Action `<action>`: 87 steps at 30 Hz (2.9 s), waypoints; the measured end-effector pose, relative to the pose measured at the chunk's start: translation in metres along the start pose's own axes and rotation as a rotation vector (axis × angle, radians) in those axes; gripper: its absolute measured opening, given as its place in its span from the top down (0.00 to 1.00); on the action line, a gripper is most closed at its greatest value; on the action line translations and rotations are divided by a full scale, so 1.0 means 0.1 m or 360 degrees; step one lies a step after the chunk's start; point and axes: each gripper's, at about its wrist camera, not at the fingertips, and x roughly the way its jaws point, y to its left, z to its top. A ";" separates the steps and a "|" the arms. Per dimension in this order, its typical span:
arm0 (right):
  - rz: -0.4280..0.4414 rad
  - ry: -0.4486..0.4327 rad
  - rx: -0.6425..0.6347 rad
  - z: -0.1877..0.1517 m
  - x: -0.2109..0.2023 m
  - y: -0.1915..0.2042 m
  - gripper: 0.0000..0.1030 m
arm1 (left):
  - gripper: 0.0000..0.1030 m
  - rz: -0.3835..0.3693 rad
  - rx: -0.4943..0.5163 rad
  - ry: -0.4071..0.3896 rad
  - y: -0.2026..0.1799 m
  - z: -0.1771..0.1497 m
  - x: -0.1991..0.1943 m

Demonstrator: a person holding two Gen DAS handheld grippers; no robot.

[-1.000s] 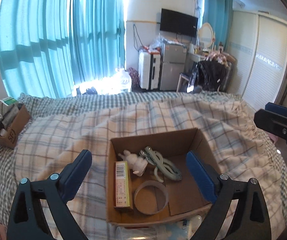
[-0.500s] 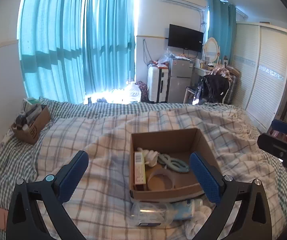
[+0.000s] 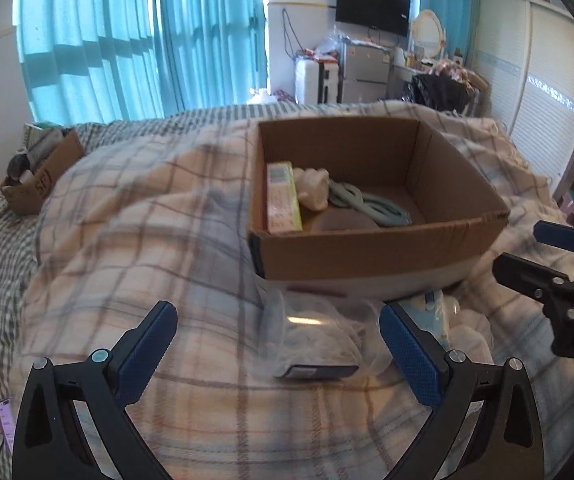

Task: Organize objects
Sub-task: 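Grasp the clear plastic jar with the left gripper while the right grasps the white cloth, then place the plastic jar and white cloth into the cardboard box, releasing both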

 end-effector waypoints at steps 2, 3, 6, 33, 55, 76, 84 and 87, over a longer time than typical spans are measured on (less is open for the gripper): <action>-0.0007 0.0029 0.0006 -0.02 0.04 -0.01 0.10 | 0.00 0.0011 0.0019 0.0032 -0.06 -0.03 0.05; -0.0012 0.0034 0.0015 -0.02 0.05 -0.03 0.10 | 0.00 0.0013 0.0028 0.0053 -0.09 -0.05 0.08; -0.0020 0.0022 0.0060 -0.02 0.02 -0.08 0.10 | 0.00 -0.0010 0.0074 0.0102 -0.20 -0.11 0.16; 0.0051 0.0158 0.0021 -0.16 0.17 0.02 0.10 | 0.09 0.0029 -0.0058 0.0096 -0.10 -0.19 0.08; 0.0175 0.0153 -0.0153 -0.29 -0.23 0.29 0.86 | 0.10 -0.0100 -0.0149 0.0030 -0.03 -0.20 -0.30; 0.0108 -0.0350 -0.0126 1.07 -1.11 -0.03 0.86 | 0.10 -0.0129 -0.0127 -0.0239 -0.15 0.99 -0.67; 0.0110 -0.0369 -0.0135 1.45 -0.79 -0.07 0.86 | 0.10 -0.0117 -0.0144 -0.0228 -0.09 1.42 -0.30; 0.0115 -0.0337 -0.0135 1.55 -0.54 -0.09 0.86 | 0.10 -0.0126 -0.0132 -0.0215 -0.09 1.44 -0.10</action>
